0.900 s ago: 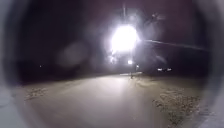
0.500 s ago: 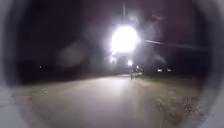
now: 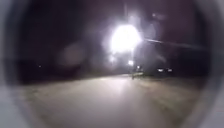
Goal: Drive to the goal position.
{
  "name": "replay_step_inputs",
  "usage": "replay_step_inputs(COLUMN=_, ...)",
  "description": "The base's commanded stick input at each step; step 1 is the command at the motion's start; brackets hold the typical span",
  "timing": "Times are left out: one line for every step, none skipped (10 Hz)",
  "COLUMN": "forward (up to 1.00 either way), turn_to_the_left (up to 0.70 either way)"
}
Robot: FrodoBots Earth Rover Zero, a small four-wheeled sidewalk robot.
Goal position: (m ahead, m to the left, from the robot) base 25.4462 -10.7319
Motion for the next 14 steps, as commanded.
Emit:
replay_step_inputs(forward=0.7, turn_to_the_left=0.35)
replay_step_inputs(forward=0.7, turn_to_the_left=0.35)
replay_step_inputs(forward=0.7, turn_to_the_left=0.11)
replay_step_inputs(forward=0.7, turn_to_the_left=0.0)
replay_step_inputs(forward=0.7, turn_to_the_left=0.0)
replay_step_inputs(forward=0.7, turn_to_the_left=0.0)
replay_step_inputs(forward=0.7, turn_to_the_left=0.0)
replay_step_inputs(forward=0.7, turn_to_the_left=0.0)
replay_step_inputs(forward=0.7, turn_to_the_left=0.0)
replay_step_inputs(forward=0.7, turn_to_the_left=0.0)
replay_step_inputs(forward=0.7, turn_to_the_left=0.0)
replay_step_inputs(forward=0.7, turn_to_the_left=0.0)
replay_step_inputs(forward=0.7, turn_to_the_left=0.0)
replay_step_inputs(forward=0.7, turn_to_the_left=-0.23)
